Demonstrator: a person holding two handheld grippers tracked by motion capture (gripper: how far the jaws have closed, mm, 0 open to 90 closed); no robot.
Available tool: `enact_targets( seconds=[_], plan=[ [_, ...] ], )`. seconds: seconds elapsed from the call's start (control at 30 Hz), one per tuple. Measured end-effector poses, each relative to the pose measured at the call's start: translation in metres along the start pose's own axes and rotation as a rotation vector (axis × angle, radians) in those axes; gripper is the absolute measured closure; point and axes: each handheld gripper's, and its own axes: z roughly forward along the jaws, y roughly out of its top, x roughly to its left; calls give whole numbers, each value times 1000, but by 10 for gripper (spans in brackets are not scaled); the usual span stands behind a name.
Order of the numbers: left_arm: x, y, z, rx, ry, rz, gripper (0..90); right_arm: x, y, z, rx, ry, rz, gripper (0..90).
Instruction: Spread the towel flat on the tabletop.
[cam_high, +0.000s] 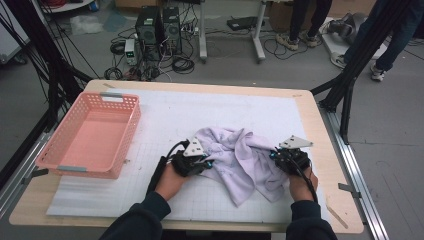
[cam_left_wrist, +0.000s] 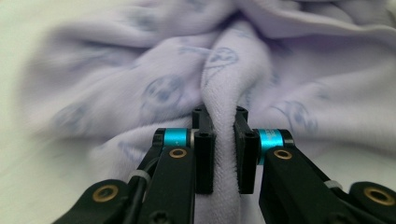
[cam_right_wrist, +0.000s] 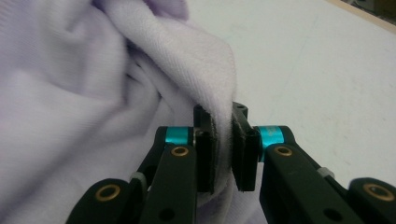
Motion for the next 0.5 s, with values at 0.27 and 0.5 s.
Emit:
enact_targets(
  seconds=[0.27, 0.5],
  plan=[
    [63, -9, -39, -73, 206, -217, 828, -10, -10, -15, -20, -30, 32, 830],
    [102, -17, -51, -58, 363, -319, 828, -15, -21, -37, -42, -31, 44, 829]
  ],
)
